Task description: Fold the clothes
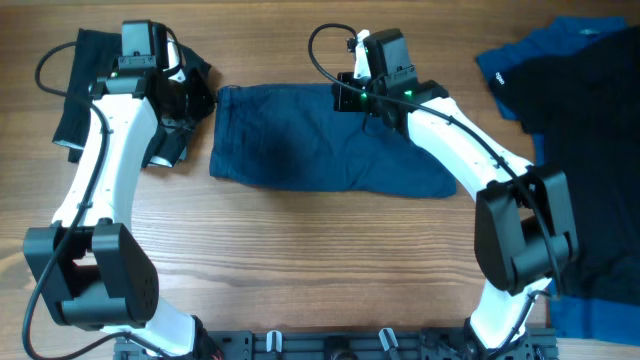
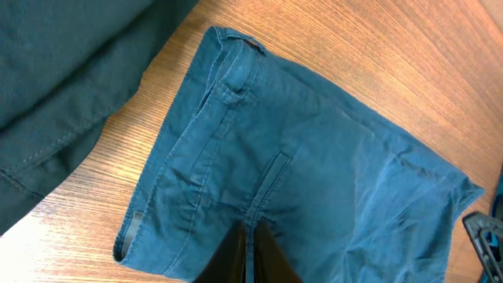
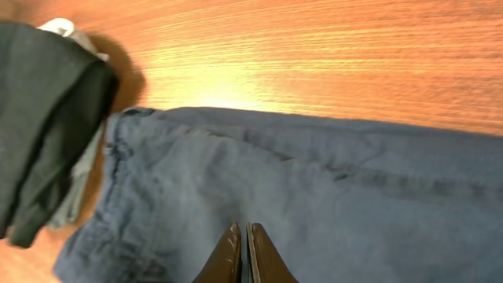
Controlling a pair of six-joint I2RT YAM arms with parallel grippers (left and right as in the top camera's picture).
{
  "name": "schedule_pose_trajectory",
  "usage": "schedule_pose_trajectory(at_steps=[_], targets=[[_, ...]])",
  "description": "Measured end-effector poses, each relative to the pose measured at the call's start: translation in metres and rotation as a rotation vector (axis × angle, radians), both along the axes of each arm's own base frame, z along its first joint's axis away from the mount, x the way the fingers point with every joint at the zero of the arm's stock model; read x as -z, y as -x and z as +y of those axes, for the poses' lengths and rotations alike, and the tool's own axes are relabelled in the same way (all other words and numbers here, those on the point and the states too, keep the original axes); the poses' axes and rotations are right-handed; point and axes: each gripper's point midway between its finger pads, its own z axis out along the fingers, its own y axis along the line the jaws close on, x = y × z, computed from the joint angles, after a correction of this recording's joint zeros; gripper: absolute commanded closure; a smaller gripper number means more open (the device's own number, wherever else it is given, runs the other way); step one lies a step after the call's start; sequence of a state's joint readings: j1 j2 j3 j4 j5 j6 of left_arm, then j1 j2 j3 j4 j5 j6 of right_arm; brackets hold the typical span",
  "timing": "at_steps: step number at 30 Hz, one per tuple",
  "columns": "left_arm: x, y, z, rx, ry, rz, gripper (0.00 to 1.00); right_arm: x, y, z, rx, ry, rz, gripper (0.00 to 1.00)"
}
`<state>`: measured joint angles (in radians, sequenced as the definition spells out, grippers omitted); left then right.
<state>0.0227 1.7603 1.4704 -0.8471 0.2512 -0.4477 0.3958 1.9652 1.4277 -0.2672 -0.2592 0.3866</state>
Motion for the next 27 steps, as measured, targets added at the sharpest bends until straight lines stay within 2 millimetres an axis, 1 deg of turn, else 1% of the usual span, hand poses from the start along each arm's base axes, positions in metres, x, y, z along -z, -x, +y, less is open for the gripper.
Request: schedule_pose_trajectory(at_steps=[3,4,6,8,10,11,12,14,16,20,22,25,27], targets=[[0.009,0.006,0.000,-0.001,-0.002,0.024,0.96,0.019,-0.005,0.000,-0.006,0.024,0.005,0.96],[0.013,0.008,0.000,-0.001,-0.002,0.035,0.96,0.028,-0.006,0.001,-0.008,0.030,0.011,0.96],[0.017,0.011,0.001,-0.004,-0.008,0.048,0.96,0.053,-0.012,0.002,-0.007,0.043,0.022,0.96],[0.018,0.012,0.002,-0.006,-0.012,0.050,0.96,0.076,-0.019,0.004,-0.007,0.047,0.020,0.97],[0.019,0.012,0.004,-0.010,-0.022,0.052,0.96,0.095,-0.025,0.006,-0.006,0.047,0.012,0.95],[0.020,0.012,0.005,-0.012,-0.027,0.052,0.96,0.096,-0.025,0.006,-0.007,0.047,0.009,0.94],[0.021,0.013,0.006,-0.014,-0.031,0.055,0.96,0.104,-0.027,0.007,-0.008,0.046,0.009,0.94],[0.024,0.014,0.007,-0.018,-0.040,0.063,0.95,0.103,-0.030,0.008,-0.007,0.041,-0.006,0.90],[0.030,0.019,0.008,-0.019,-0.043,0.081,0.90,0.103,-0.031,0.009,-0.009,0.039,-0.013,0.89],[0.045,0.030,0.016,-0.037,-0.092,0.123,0.54,0.100,-0.029,0.008,-0.025,0.055,-0.017,0.89],[0.050,0.032,0.021,-0.049,-0.114,0.130,0.47,0.093,-0.022,0.005,-0.033,0.071,0.005,0.89],[0.058,0.029,0.025,-0.036,-0.144,0.106,0.41,0.053,-0.004,-0.003,-0.042,0.088,0.030,0.89],[0.065,0.030,0.025,-0.030,-0.151,0.105,0.39,0.026,0.007,-0.007,-0.042,0.088,0.033,0.89]])
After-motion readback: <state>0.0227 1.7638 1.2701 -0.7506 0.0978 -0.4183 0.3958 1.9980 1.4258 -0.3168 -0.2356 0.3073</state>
